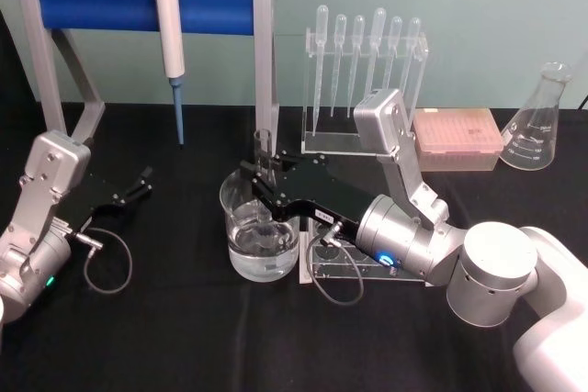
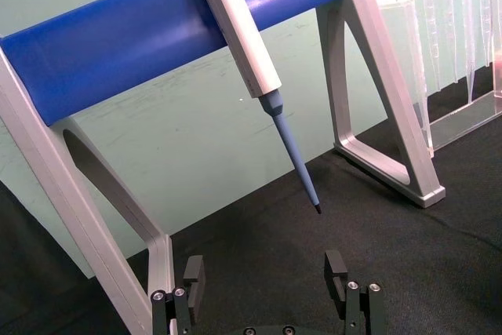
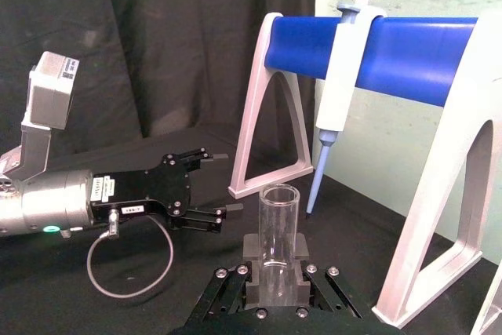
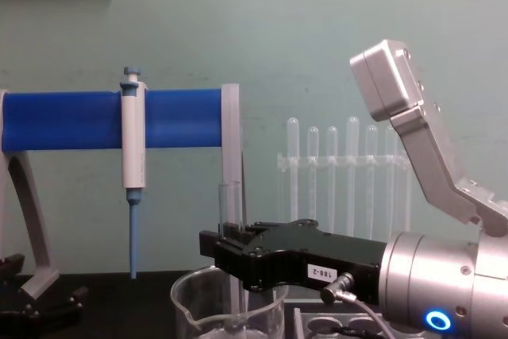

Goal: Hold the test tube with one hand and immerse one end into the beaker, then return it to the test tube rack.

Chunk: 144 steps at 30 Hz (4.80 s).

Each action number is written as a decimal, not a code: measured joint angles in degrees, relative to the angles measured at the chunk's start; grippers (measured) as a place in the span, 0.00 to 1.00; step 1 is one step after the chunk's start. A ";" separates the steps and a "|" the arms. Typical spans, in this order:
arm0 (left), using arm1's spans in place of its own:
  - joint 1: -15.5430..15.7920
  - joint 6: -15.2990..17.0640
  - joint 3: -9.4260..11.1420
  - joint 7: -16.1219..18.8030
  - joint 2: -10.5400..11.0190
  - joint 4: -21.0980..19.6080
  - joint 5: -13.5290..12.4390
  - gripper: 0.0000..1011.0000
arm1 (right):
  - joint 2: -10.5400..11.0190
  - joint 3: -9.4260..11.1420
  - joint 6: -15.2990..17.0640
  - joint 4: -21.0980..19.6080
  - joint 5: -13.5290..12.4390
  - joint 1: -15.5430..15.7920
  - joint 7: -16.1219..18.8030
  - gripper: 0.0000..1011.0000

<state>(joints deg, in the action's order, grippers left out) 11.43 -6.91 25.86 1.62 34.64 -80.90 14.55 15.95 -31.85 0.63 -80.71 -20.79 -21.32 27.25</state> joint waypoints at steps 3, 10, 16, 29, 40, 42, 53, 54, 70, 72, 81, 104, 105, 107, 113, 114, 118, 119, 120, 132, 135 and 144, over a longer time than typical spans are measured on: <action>0.00 0.00 0.00 0.00 0.00 0.00 0.00 0.99 | 0.00 0.00 0.00 0.00 0.00 0.00 0.00 0.23; 0.00 0.00 0.00 0.00 0.00 0.00 0.00 0.99 | 0.00 0.00 0.00 0.00 0.00 0.00 0.00 0.23; 0.00 0.00 0.00 0.00 0.00 0.00 0.00 0.99 | 0.00 0.00 0.00 0.00 0.00 0.00 0.00 0.23; 0.00 0.00 0.00 0.00 0.00 0.00 0.00 0.99 | 0.00 0.00 0.00 0.00 0.00 0.00 0.00 0.23; 0.00 0.00 0.00 0.00 0.00 0.00 0.00 0.99 | 0.00 0.00 0.00 0.00 0.00 0.00 0.00 0.23; 0.00 0.00 0.00 0.00 0.00 0.00 0.00 0.99 | 0.00 0.00 0.00 0.00 0.00 0.00 0.00 0.23; 0.00 0.00 0.00 0.00 0.00 0.00 0.00 0.99 | 0.00 0.00 0.00 0.00 0.00 0.00 0.00 0.23; 0.00 0.00 0.00 0.00 0.00 0.00 0.00 0.99 | 0.00 0.00 0.00 0.00 0.00 0.00 0.00 0.23; 0.00 0.00 0.00 0.00 0.00 0.00 0.00 0.99 | 0.00 0.00 0.00 0.00 0.00 0.00 0.00 0.23; 0.00 0.00 0.00 0.00 0.00 0.00 0.00 0.99 | 0.00 0.00 0.00 0.00 0.00 0.00 0.00 0.23; 0.00 0.00 0.00 0.00 0.00 0.00 0.00 0.99 | 0.00 0.00 0.00 0.00 0.00 0.00 0.00 0.23; 0.00 0.00 0.00 0.00 0.00 0.00 0.00 0.99 | 0.00 0.00 0.00 0.00 0.00 0.00 0.00 0.23; 0.00 0.00 0.00 0.00 0.00 0.00 0.00 0.99 | 0.00 0.00 0.00 0.00 0.00 0.00 0.00 0.23; 0.00 0.00 0.00 0.00 0.00 0.00 0.00 0.99 | 0.00 0.00 0.00 0.00 0.00 0.00 0.00 0.23; 0.00 0.00 0.00 0.00 0.00 0.00 0.00 0.99 | 0.00 0.00 0.00 0.00 0.00 0.00 0.00 0.23; 0.00 0.00 0.00 0.00 0.00 0.00 0.00 0.99 | 0.00 0.00 0.00 0.00 0.00 0.00 0.00 0.23; 0.00 0.00 0.00 0.00 0.00 0.00 0.00 0.99 | 0.00 0.00 0.00 0.00 0.00 0.00 0.00 0.23; 0.00 0.00 0.00 0.00 0.00 0.00 0.00 0.99 | 0.00 0.00 0.00 0.00 0.00 0.00 0.00 0.23; 0.00 0.00 0.00 0.00 0.00 0.00 0.00 0.99 | 0.00 0.00 0.00 0.00 0.00 0.00 0.00 0.23; 0.01 0.00 0.00 0.00 0.00 0.00 0.00 0.99 | 0.00 0.00 0.00 0.00 0.00 0.00 0.00 0.23; 0.00 0.00 0.00 0.00 0.00 0.00 0.00 0.99 | 0.00 0.00 0.00 0.00 0.00 0.00 0.00 0.23; 0.00 0.00 0.00 0.00 0.00 0.00 0.00 0.99 | 0.00 0.00 0.00 0.00 0.00 0.00 0.00 0.23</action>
<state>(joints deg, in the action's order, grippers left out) 11.43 -6.91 25.86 1.62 34.65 -80.90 14.55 15.95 -31.85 0.63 -80.71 -20.79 -21.32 27.25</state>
